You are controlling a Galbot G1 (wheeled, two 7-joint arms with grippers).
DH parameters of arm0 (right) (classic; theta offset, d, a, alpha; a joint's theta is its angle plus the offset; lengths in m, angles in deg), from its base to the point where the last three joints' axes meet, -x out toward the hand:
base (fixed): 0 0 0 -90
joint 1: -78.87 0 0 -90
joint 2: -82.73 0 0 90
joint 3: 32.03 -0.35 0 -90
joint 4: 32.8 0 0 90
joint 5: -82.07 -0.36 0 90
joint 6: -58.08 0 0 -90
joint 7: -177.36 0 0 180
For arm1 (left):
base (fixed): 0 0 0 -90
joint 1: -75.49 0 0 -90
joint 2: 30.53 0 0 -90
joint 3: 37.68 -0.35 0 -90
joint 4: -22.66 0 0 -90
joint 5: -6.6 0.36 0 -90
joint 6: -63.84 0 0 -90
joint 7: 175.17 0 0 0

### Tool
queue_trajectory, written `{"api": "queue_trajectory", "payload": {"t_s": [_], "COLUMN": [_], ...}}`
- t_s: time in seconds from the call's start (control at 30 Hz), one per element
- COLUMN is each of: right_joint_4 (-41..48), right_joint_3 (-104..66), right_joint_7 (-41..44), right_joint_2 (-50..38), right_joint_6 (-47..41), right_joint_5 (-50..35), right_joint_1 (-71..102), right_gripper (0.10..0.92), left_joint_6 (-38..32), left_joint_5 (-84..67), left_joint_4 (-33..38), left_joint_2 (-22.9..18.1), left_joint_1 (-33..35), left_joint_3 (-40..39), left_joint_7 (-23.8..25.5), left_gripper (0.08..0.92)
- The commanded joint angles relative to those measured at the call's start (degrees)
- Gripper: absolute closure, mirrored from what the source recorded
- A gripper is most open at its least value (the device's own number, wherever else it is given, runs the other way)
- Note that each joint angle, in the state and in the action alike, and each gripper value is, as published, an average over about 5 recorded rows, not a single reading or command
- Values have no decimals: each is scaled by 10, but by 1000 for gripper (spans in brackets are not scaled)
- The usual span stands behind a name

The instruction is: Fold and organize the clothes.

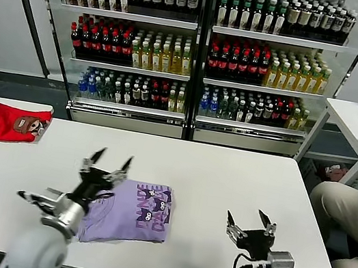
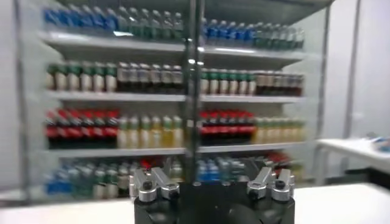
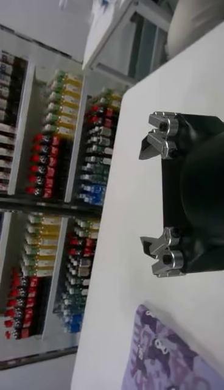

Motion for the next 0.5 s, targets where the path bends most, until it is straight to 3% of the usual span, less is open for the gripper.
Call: {"api": "queue_trajectory", "payload": {"t_s": [0.03, 0.27, 0.5], "right_joint_4": [132, 221, 245], "right_joint_3": [174, 282, 284], "right_joint_7": [-20, -53, -114], "right_joint_2": [62, 114, 119], "right_joint_6": [-1, -2, -2], "right_joint_5": [-92, -136, -190], "right_joint_1": [-183, -241, -234], "right_gripper": [203, 203, 203], "left_joint_6": [-89, -105, -113], "left_joint_5": [67, 77, 77], "left_joint_4": [-3, 9, -4], "left_joint_2": [59, 36, 33], "left_joint_1": [96, 127, 125], "left_joint_3": [152, 141, 136], "left_joint_7": [33, 36, 44], "left_gripper": [186, 177, 177]}}
